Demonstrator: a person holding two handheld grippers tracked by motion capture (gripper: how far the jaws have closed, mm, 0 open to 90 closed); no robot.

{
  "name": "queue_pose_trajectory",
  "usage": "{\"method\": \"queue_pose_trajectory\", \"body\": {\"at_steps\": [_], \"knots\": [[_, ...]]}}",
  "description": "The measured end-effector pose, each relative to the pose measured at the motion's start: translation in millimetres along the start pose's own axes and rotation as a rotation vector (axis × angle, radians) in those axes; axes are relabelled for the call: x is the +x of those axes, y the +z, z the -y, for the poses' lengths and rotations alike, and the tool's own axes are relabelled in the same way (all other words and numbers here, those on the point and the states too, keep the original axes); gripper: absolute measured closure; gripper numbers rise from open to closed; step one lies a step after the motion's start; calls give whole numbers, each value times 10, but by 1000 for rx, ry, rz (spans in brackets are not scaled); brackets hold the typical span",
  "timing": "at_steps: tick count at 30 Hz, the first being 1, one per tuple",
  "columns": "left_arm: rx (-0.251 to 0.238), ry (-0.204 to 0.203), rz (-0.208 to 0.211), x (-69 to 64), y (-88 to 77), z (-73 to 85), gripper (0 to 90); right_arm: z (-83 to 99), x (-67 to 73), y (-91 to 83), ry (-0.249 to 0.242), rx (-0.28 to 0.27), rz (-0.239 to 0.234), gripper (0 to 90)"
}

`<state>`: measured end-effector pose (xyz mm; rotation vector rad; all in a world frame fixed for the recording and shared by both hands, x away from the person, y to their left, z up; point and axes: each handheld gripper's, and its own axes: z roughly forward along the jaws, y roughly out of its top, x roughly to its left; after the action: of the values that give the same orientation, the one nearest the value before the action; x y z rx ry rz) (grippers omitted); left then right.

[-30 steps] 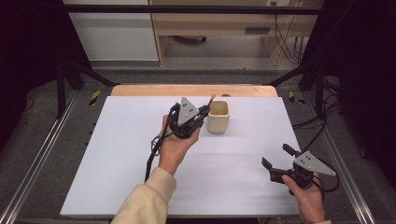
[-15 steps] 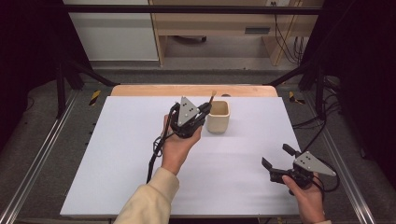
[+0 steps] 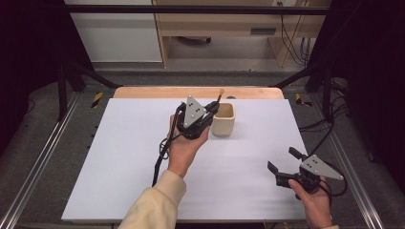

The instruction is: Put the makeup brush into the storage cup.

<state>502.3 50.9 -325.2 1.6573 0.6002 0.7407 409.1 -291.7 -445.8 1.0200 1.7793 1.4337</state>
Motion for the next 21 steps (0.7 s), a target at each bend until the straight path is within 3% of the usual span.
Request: {"method": "queue_pose_trajectory", "body": {"at_steps": [21], "knots": [[-33,2,-28,-59,247,-114,834,-5,11,5,-4,-5,-14,52]]}}
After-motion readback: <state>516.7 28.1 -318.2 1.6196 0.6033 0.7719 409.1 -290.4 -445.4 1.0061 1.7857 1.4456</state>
